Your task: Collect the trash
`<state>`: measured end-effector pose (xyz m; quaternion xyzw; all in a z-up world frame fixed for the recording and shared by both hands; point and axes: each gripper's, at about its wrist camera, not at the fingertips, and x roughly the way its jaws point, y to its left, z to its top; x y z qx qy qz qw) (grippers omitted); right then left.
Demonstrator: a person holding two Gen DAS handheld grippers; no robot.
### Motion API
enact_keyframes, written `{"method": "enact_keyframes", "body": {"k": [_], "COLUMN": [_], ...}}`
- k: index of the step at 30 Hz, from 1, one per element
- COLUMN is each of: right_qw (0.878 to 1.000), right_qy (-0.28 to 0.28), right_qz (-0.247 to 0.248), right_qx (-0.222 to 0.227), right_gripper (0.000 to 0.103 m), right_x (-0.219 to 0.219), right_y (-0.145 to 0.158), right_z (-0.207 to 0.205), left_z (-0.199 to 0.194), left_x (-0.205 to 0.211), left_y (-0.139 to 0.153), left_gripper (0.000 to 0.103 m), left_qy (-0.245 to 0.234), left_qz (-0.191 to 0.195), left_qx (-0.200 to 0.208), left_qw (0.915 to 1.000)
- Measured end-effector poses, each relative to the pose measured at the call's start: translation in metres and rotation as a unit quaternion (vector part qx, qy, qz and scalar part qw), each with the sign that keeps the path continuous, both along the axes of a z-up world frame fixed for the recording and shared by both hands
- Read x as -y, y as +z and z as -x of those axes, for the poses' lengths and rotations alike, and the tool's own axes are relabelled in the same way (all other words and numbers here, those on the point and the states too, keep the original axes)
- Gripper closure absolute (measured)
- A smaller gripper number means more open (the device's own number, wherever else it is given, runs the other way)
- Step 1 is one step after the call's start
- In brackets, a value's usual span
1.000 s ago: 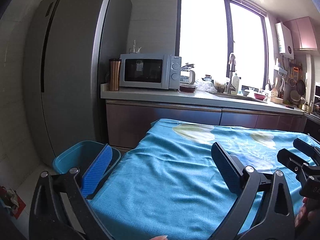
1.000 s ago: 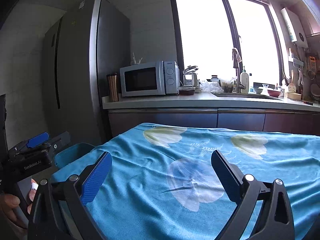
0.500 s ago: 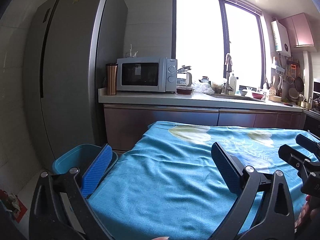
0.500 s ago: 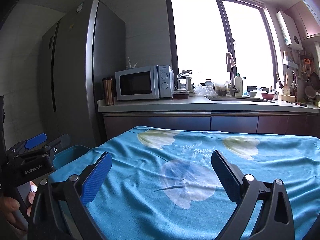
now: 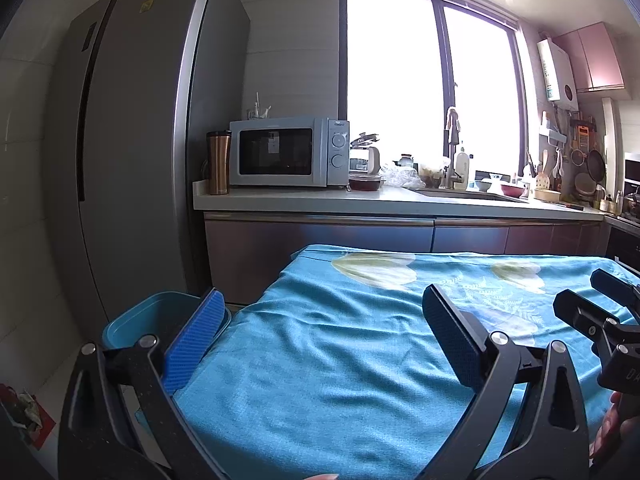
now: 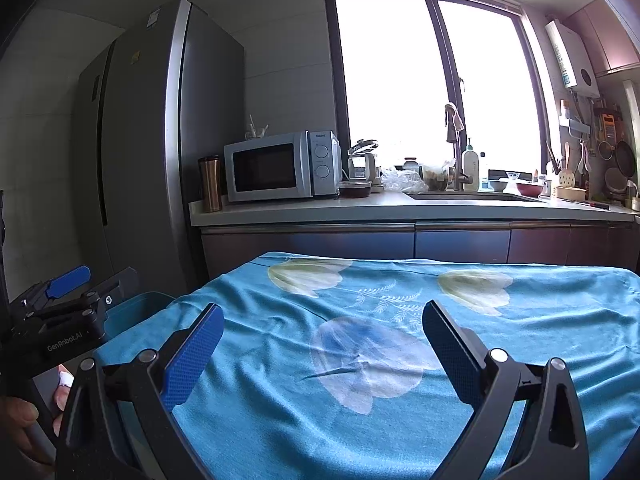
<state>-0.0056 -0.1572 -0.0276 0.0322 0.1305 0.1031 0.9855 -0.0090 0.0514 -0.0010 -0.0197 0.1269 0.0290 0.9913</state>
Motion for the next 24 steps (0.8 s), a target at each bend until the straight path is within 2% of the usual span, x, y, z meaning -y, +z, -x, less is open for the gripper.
{"method": "enact_keyframes", "body": {"k": [24], "right_qw": [1.0], "right_qy": [-0.005], "right_qz": [-0.001], "right_qx": [0.0], "right_gripper": [0.007], "right_x": [0.0031], "right_y": [-0.0009], "right_z": [-0.0042], "left_z": [-0.0026], "left_x": [0.0028], "left_y": [-0.0022], "left_gripper": [0.006], "left_qy": [-0.003], "left_qz": [-0.005], "left_qx": [0.001], "left_qw": [1.0]}}
